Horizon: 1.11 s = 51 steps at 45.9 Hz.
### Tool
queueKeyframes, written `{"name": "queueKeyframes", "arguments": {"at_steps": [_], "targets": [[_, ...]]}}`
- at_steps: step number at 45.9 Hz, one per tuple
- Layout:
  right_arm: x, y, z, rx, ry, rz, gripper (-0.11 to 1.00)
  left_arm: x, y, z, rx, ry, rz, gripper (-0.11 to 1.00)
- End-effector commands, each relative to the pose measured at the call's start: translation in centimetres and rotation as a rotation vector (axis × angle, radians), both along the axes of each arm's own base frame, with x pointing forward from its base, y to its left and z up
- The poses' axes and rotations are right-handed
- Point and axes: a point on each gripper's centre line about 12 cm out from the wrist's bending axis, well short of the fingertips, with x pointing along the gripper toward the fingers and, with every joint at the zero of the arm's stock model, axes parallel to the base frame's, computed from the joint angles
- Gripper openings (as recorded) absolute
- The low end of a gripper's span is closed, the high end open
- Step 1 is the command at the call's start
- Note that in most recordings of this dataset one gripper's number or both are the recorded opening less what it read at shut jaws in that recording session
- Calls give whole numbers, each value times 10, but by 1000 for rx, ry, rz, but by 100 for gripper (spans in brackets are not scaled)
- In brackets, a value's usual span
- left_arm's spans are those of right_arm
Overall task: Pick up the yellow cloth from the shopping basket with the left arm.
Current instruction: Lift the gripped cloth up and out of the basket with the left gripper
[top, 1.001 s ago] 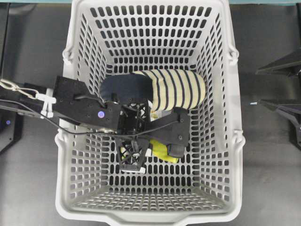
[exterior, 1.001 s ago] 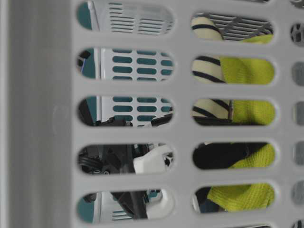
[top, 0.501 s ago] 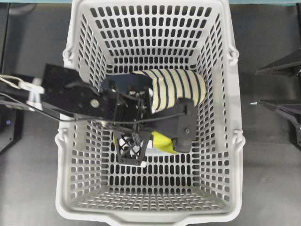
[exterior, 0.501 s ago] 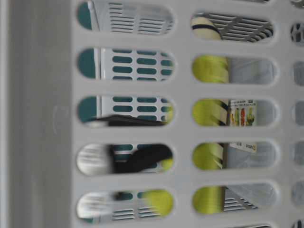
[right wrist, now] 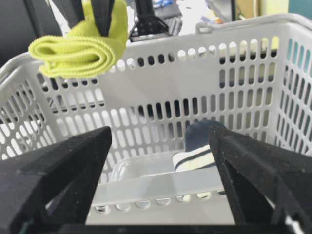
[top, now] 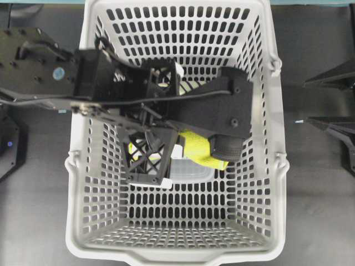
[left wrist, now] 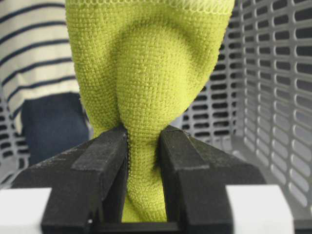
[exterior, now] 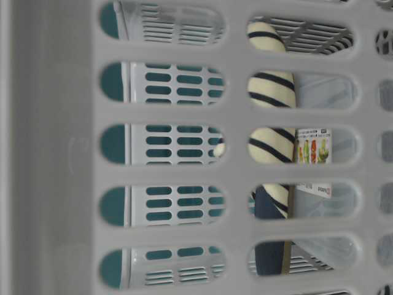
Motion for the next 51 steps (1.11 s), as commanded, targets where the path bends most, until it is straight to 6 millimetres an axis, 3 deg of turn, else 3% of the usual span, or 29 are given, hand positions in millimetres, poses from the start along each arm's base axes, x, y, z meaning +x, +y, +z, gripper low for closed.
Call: {"name": "queueKeyframes", "arguments": {"at_steps": [1, 51], "targets": [[1, -1, 5, 4, -12, -4, 77, -3, 3, 17, 1, -22, 7, 18], [-1, -1, 6, 2, -23, -4, 77, -1, 21, 14, 2, -5, 49, 18]]}}
